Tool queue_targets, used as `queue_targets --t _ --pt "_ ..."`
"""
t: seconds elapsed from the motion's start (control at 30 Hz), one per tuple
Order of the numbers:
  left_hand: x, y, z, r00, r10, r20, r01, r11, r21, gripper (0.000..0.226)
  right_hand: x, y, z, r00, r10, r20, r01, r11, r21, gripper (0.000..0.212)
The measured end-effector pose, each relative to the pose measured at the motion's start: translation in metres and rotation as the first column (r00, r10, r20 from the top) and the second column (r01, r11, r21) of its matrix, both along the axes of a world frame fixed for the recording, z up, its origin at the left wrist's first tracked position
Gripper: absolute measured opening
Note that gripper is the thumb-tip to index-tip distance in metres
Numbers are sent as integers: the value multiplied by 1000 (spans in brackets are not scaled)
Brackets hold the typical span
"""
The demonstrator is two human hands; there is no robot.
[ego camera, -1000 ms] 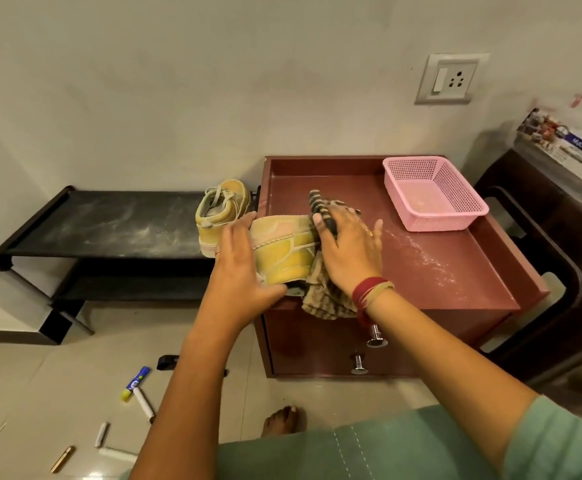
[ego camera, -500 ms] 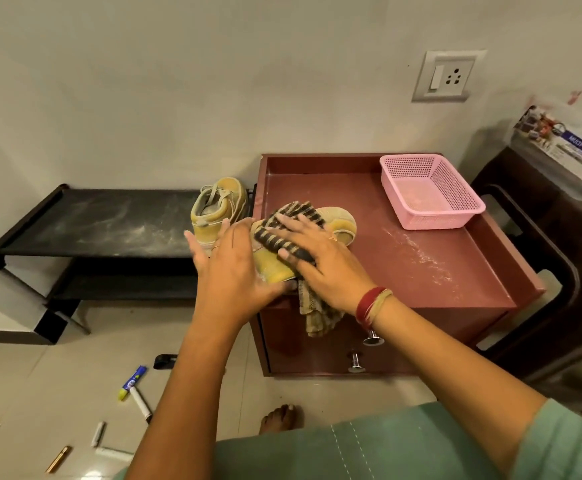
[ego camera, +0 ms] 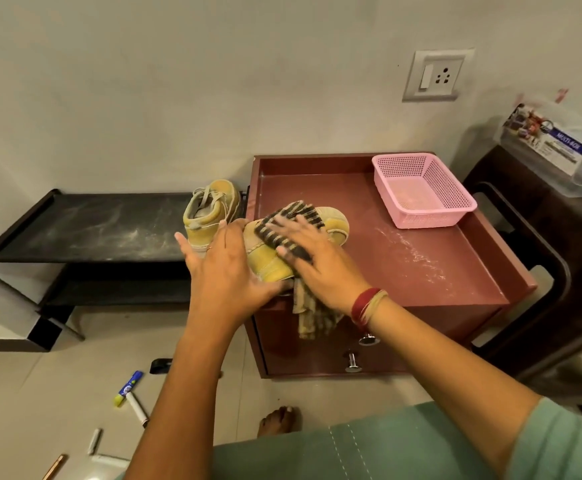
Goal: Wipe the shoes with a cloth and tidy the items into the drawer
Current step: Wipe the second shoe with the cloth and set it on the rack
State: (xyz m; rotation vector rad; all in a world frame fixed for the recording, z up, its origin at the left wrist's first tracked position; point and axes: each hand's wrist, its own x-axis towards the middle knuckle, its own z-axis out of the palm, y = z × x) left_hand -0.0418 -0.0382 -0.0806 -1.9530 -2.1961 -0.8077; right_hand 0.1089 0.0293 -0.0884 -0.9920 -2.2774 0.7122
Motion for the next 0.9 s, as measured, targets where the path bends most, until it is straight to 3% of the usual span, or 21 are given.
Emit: queue_targets --t 0.1,0.23,0.33,0.4,0.5,0.53,0.6,0.7,0.9 --pt "-1 0 1 1000 -11 -19 11 1000 3 104 8 12 4 974 -225 29 227 973 -48 46" --pt "-1 -1 1 1000 -8 -6 8 999 31 99 -3 -7 2 998 6 -55 -9 998 -54 43" --pt "-2 -3 1 1000 -6 -15 6 1000 -2 104 4 8 4 984 -174 -42 168 977 -129 46" --pt "-5 -5 2 1000 -1 -13 1 999 -33 105 7 15 4 980 -200 -9 195 966 -170 47" --pt "-19 -8 3 996 -3 85 12 995 -101 107 11 25 8 930 -288 -229 230 941 -249 41" --pt "-25 -8 3 993 -11 118 27 991 -130 107 15 29 8 894 -364 -263 307 923 -234 39" --pt "-32 -10 1 985 -44 169 74 982 -174 108 22 38 5 881 -440 -174 418 896 -150 42" --pt "-28 -10 -3 970 -97 222 132 980 -146 107 15 32 -4 950 -306 65 311 945 -101 43" --pt "-15 -2 -5 980 -70 185 94 988 -121 120 5 14 6 981 -18 192 4 997 76 42"
